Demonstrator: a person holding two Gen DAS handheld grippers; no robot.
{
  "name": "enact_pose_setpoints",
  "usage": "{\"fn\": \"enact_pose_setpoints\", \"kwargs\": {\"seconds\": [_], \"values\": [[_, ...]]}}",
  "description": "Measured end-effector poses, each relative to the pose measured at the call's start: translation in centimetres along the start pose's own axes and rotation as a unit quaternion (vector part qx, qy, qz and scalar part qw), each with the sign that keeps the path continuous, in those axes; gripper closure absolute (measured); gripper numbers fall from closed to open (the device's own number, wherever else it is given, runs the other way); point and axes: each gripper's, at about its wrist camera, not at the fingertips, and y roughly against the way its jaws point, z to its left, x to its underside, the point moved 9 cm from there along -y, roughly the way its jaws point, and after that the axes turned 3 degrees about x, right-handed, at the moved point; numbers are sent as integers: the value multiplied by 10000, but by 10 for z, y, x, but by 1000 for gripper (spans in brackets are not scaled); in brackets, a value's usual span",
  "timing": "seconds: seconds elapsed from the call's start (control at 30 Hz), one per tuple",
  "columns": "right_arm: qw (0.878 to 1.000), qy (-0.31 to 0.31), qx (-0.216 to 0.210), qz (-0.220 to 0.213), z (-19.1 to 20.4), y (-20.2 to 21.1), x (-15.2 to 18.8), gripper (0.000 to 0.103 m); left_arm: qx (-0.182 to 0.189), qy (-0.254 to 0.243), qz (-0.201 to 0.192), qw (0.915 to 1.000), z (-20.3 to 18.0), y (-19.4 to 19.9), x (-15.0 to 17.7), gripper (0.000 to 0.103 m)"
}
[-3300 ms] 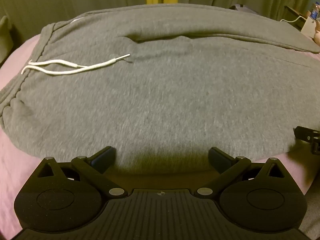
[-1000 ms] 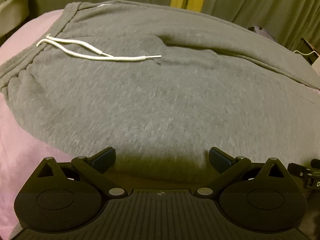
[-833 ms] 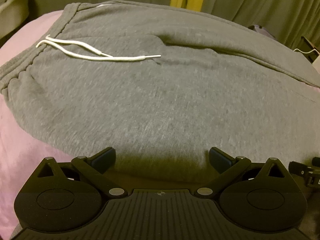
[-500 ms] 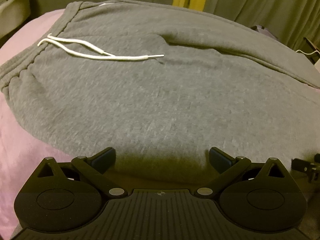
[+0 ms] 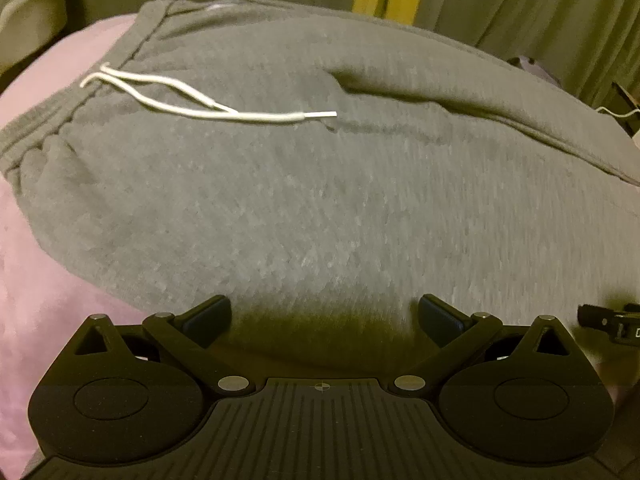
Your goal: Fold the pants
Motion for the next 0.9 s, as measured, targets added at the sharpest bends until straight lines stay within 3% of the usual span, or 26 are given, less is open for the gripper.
{"fn": "enact_pose_setpoints", "kwargs": {"seconds": [0.13, 0.37, 0.5, 0.63, 0.77, 0.83, 0.9], "values": [[9999, -64, -36, 68, -2, -5, -1, 4, -116, 77, -337, 9993, 0, 13, -11, 0], [9999, -56, 76, 112, -2, -9, -4, 3, -341, 450, -1132, 9920, -6, 7, -72, 0], [9999, -89, 113, 52, -3, -9, -7, 3, -818, 416, -1460, 9850, -2, -18, -95, 0], [9999, -94, 104, 30, -4, -9, -11, 4, -1540, 404, -1886, 9691, 24, -33, -92, 0], [9998, -116, 10, -175, -7, -5, -28, 4, -1622, 1139, -2015, 9592, 57, -31, -97, 0], [9987, -210, -187, -435, -12, -2, -52, 11, -1550, 1407, -2202, 9527, 67, -29, -96, 0], [9967, -417, -269, -640, -23, -2, -81, 17, -1427, 1649, -1877, 9577, 72, -48, -92, 0]]}}
